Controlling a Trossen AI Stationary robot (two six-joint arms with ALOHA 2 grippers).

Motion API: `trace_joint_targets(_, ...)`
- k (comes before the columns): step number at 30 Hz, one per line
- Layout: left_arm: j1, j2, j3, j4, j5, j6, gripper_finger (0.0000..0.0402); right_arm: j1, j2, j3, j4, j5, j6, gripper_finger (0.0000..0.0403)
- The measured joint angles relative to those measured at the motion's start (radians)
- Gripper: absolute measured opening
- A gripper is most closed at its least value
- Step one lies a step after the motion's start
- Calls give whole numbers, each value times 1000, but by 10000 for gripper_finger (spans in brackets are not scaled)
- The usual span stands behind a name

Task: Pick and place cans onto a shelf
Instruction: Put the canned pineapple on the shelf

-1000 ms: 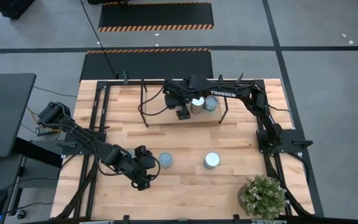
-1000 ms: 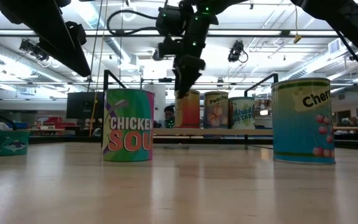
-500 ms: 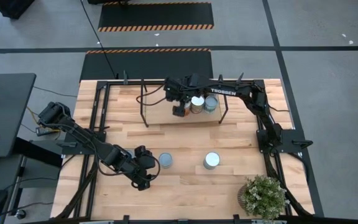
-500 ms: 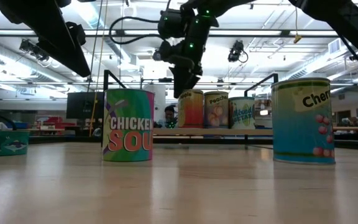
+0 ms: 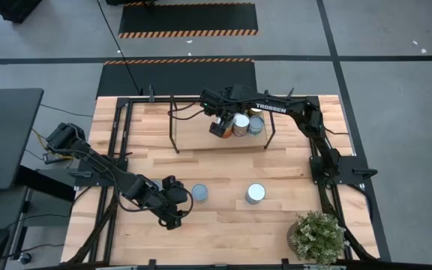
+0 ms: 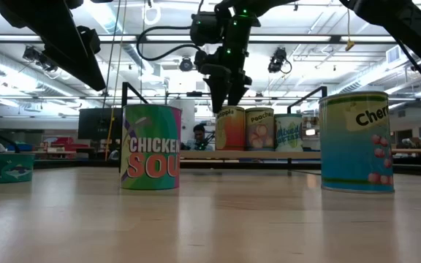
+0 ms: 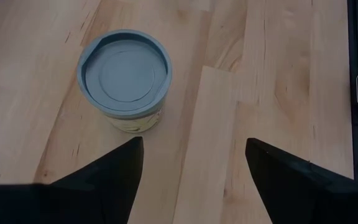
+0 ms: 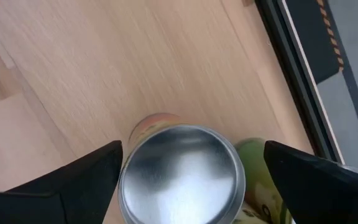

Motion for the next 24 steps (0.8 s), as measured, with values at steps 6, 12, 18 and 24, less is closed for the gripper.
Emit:
trace_joint_targets(6,0,0,0,0,0,0,288,-6,0,0,-12,-1,6,398)
trace_joint_targets(12,0,0,0,0,0,-6,288,-8,0,0,-23,-31,18,398)
trace_joint_targets(18,0,0,0,0,14,-8,288,-14,0,-16,-30,-45,27,398)
trace_joint_targets(24,0,0,0,0,14,-19,288,-14,1,-69,-9,-46,20,396)
